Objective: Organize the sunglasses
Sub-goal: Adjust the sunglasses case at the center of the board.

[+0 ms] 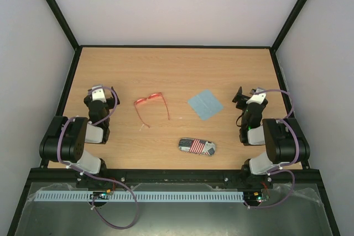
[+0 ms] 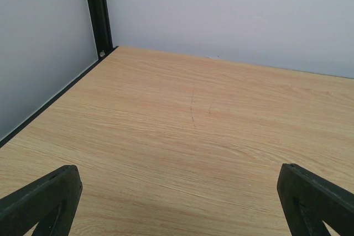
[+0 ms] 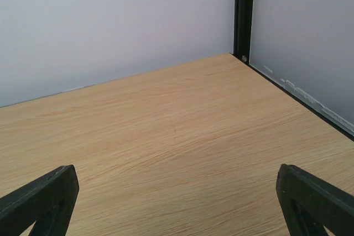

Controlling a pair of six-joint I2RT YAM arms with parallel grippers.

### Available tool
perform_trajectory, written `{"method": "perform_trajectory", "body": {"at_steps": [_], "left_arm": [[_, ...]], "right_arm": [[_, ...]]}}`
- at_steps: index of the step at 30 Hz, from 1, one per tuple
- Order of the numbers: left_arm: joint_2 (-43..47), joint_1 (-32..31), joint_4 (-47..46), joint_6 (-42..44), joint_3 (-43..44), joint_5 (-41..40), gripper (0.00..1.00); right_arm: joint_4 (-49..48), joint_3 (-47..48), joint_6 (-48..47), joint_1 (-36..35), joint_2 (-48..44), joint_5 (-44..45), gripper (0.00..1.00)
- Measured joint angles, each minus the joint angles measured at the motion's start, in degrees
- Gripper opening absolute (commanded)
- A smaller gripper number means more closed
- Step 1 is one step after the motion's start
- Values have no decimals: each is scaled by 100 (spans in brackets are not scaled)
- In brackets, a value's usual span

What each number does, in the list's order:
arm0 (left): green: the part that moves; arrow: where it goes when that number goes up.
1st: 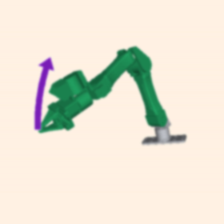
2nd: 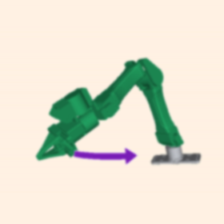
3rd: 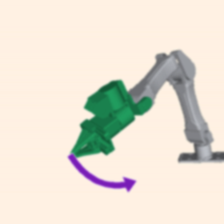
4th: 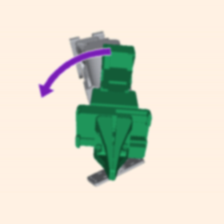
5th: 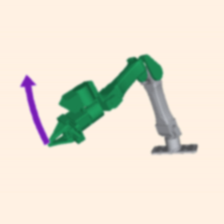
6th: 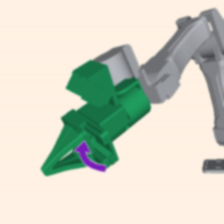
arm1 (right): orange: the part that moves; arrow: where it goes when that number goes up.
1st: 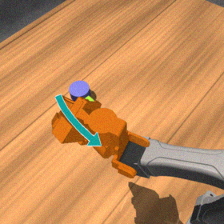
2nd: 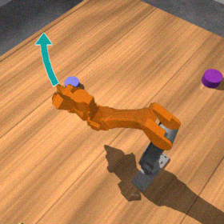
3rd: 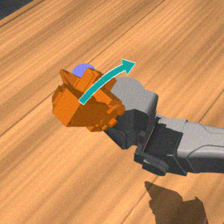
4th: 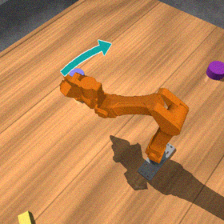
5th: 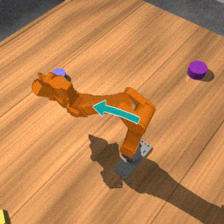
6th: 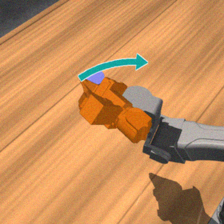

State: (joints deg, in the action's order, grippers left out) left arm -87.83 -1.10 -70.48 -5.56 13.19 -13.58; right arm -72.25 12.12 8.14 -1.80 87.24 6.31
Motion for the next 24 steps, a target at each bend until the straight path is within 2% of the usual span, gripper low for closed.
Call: {"method": "perform_trajectory", "body": {"at_steps": [17,19,24], "left_arm": [[85,-28,87,39,0,22,100],[387,-92,400,92,37,13,100],[1554,-389,1768,190,697,26,100]], "right_arm": [[11,0,-9,0,-4,-15,99],[319,52,-42,-48,-164,-39,99],[1910,789,68,-170,-1287,-127,99]]}}
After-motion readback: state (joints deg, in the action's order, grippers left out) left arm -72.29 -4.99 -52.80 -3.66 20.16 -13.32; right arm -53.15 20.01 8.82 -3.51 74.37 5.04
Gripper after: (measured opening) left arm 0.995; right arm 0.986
